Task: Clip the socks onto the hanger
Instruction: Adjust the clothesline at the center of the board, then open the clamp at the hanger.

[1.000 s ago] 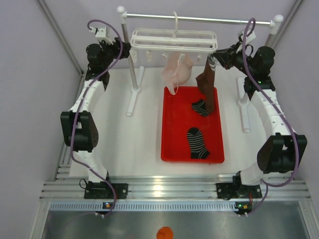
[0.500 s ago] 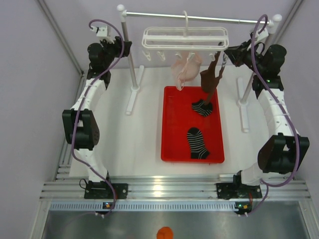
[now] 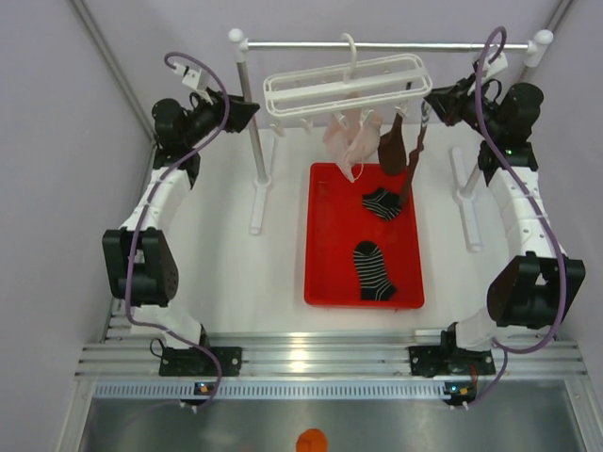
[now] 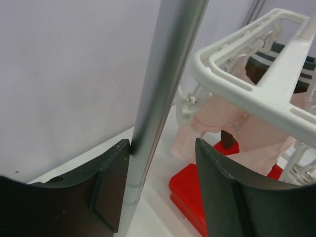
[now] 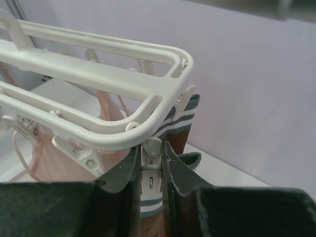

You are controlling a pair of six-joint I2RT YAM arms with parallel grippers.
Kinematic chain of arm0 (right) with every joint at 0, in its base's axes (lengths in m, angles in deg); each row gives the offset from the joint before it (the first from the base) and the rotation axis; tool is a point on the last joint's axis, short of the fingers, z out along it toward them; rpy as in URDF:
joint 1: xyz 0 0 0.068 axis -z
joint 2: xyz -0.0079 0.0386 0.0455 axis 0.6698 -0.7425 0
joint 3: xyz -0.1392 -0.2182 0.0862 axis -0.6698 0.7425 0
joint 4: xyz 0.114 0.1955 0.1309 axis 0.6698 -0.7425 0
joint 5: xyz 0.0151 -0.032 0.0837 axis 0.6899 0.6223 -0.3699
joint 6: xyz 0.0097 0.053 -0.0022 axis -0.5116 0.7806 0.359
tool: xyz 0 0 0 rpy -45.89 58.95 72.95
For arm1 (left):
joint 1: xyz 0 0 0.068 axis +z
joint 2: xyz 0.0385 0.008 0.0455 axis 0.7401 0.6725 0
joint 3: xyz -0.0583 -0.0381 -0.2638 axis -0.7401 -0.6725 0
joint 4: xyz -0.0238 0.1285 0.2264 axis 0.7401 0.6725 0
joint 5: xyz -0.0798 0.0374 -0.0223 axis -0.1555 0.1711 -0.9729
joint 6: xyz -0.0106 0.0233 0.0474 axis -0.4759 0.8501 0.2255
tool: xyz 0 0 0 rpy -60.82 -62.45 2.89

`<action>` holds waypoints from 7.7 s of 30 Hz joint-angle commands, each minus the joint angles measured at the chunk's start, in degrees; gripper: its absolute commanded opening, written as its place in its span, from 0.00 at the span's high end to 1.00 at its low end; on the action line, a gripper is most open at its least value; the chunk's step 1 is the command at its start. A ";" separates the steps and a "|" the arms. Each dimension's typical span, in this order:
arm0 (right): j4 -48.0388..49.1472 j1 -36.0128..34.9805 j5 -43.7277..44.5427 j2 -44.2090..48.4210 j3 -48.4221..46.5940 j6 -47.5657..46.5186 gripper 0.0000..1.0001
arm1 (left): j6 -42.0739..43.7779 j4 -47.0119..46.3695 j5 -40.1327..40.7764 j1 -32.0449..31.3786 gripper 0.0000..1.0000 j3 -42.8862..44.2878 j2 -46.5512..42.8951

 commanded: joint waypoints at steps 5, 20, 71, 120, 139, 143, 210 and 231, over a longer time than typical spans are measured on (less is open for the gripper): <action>1.11 0.23 -1.41 1.15 -4.17 -1.21 1.00 | -1.39 -7.19 -6.11 -1.51 0.42 -7.22 -9.87; 0.50 -0.82 -1.41 1.33 -3.56 -1.12 1.00 | 8.54 7.93 15.61 -2.22 0.41 8.75 -2.24; -2.49 -3.28 -0.88 3.96 -1.27 -3.23 0.98 | 12.15 10.75 31.60 -22.43 0.23 -6.01 -14.89; 0.75 -21.38 -9.94 4.94 1.10 8.80 0.52 | -7.10 3.45 5.51 -17.16 0.99 -0.64 -8.74; 17.90 -31.67 0.26 -6.93 -0.39 13.20 0.52 | -14.57 -4.46 -1.00 -16.37 1.00 -2.92 -7.59; 18.60 -31.93 -0.18 -8.51 -1.80 14.08 0.53 | -15.45 -5.43 -1.70 -16.37 1.00 -3.01 -6.98; 23.78 -31.76 -8.61 -13.35 -3.91 27.88 1.00 | -23.71 -19.84 -8.64 -11.88 0.53 -1.52 -4.34; 12.54 -29.12 -5.63 -8.08 -0.66 18.13 0.42 | -25.29 -14.66 -8.91 -11.71 1.00 0.94 -2.15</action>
